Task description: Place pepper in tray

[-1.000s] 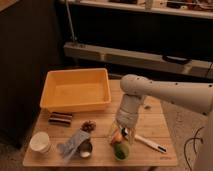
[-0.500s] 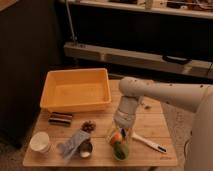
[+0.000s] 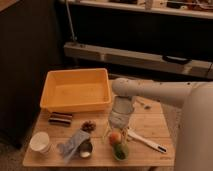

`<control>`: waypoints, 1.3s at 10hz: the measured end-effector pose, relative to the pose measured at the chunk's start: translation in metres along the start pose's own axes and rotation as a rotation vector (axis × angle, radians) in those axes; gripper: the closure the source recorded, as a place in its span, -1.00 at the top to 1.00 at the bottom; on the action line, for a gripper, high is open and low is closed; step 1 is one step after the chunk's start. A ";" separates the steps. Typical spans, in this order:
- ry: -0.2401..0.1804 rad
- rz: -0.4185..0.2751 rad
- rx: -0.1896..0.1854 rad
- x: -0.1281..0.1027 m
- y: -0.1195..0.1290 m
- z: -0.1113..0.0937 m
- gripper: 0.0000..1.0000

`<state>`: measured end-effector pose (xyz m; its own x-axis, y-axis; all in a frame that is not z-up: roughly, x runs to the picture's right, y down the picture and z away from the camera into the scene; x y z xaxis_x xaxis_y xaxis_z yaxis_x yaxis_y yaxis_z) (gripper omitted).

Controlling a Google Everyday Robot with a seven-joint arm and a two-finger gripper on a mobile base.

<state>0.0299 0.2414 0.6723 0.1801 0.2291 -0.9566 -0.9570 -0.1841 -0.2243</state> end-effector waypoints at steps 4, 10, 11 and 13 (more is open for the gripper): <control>0.021 0.000 0.006 -0.002 0.002 0.006 0.30; 0.027 -0.023 -0.012 0.009 0.009 0.006 0.30; 0.027 -0.027 -0.019 0.010 0.009 0.007 0.30; 0.029 -0.030 -0.026 0.013 0.009 0.008 0.30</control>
<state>0.0215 0.2502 0.6593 0.2151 0.2071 -0.9544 -0.9450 -0.2024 -0.2569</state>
